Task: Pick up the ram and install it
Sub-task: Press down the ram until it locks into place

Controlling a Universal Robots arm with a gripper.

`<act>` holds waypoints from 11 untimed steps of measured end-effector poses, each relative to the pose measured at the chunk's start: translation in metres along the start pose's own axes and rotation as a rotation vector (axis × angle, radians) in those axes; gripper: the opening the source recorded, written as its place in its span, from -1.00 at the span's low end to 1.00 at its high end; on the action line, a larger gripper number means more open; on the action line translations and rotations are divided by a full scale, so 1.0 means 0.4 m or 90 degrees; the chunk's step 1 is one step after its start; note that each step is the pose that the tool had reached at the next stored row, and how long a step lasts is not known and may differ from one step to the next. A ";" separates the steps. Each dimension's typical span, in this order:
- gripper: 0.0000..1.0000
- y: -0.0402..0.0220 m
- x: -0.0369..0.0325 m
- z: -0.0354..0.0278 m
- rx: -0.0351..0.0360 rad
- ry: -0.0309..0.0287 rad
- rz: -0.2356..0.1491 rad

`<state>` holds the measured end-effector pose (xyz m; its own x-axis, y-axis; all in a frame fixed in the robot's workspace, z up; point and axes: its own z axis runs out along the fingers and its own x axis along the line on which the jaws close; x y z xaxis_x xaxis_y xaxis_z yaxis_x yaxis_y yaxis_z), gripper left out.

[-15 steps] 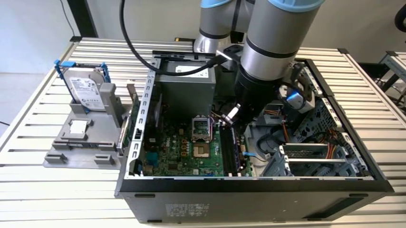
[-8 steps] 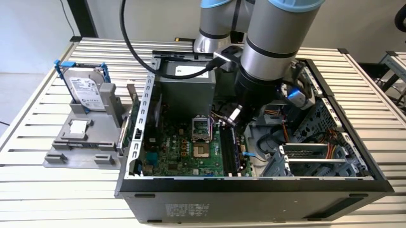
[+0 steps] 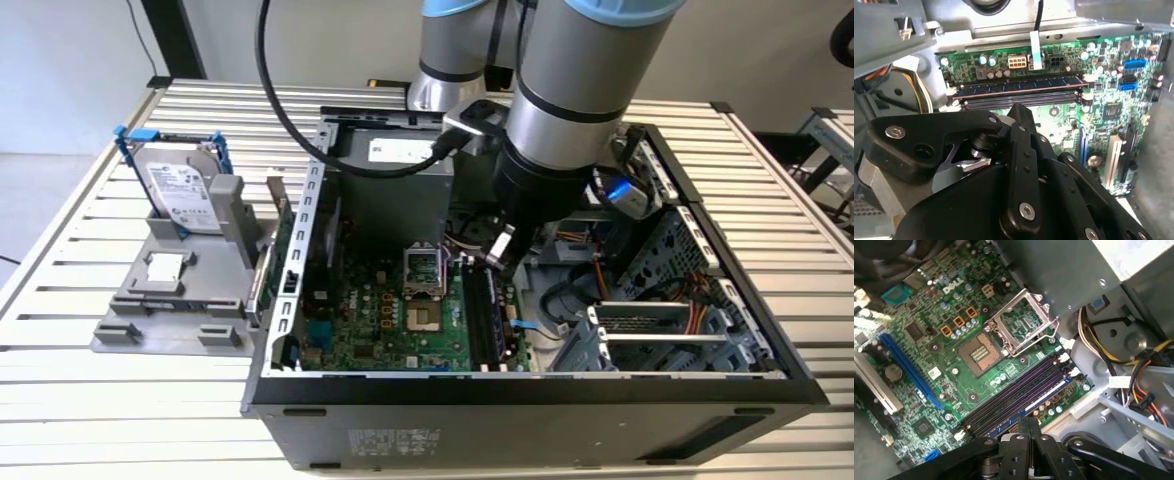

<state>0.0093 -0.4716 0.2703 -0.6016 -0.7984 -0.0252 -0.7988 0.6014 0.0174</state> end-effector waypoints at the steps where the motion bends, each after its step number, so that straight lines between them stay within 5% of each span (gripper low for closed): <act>1: -1.00 0.000 0.000 0.000 -0.0003 0.0003 -0.011; 11: -1.00 0.000 -0.001 0.002 -0.0028 0.0019 -0.112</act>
<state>0.0093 -0.4713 0.2694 -0.4530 -0.8912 -0.0252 -0.8915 0.4527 0.0174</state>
